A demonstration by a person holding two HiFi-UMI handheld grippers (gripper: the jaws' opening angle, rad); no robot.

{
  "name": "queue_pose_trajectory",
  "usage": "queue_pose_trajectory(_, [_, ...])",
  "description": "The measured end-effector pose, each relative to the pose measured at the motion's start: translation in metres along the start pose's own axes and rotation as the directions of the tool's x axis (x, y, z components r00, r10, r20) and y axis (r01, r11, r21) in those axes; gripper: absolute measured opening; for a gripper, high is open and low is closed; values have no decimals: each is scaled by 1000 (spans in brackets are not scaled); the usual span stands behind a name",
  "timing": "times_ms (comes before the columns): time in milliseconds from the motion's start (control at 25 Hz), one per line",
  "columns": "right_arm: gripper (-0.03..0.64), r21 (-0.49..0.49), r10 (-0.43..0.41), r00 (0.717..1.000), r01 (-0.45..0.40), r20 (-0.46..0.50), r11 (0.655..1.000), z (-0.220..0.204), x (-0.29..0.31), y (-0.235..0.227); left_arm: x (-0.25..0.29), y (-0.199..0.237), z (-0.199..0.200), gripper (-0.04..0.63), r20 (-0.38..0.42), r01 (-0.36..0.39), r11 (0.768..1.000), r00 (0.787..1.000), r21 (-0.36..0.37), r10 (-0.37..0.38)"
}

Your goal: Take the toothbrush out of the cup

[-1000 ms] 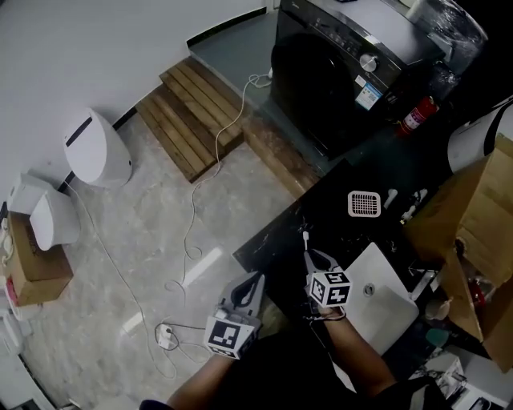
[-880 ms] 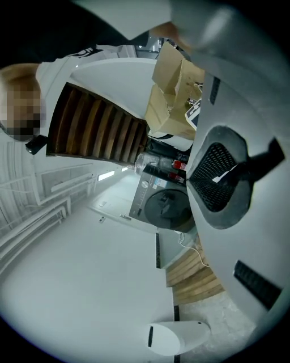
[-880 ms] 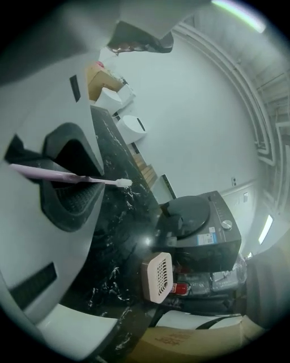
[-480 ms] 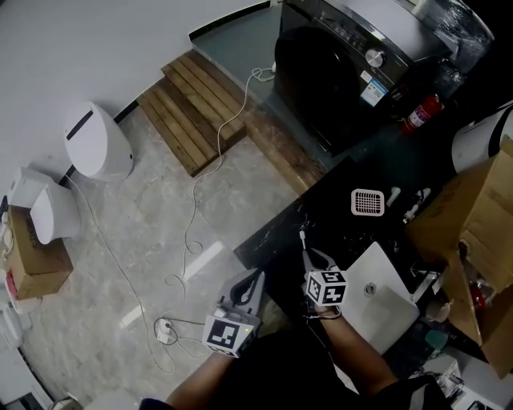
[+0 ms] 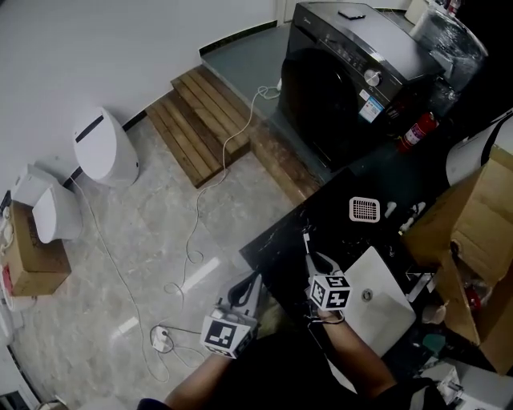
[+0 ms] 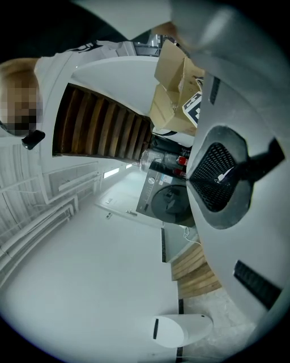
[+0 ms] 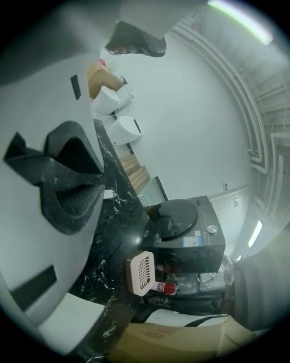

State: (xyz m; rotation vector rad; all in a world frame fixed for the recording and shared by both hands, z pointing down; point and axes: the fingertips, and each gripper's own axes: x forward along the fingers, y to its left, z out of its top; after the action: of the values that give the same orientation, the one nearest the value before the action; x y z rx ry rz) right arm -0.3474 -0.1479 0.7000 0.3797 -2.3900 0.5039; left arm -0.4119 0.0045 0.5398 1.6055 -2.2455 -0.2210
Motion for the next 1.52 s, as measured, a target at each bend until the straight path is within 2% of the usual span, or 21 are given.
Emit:
queue_pose_trajectory(200, [69,-13,-2,995,4,98,1000,29,-55,27,-32,-13,14,25,35,22,1000,999,-6,-22])
queue_pose_trajectory(400, [31,-21,-36,974,42,222,999,49,-131,54,-66,-31,22,25,87,76,997,993,10,-76])
queue_pose_trajectory(640, [14,-67,-105,941,133,322,989,43,-216,77,-98,-61,15,25,132,175,984,977,-40,-169])
queue_pose_trajectory(760, [14,-82,-147,930,184,336,979,31,-248,82,-104,-77,2,25,120,225,973,969,-53,-217])
queue_pose_trajectory(960, [14,-50,-220,912,252,346,967,11,-290,76,-109,-104,-2,25,109,291,957,952,-25,-286])
queue_pose_trajectory(1080, [14,-19,-267,894,294,360,956,3,-308,68,-109,-117,-3,25,111,332,943,939,-38,-326])
queue_pose_trajectory(1200, [14,13,-313,872,332,377,943,-2,-330,57,-105,-136,-12,25,76,371,928,927,-35,-367])
queue_pose_trajectory(1520, [14,118,-419,814,408,402,905,-41,-400,3,-92,-219,-28,25,33,469,883,882,13,-469])
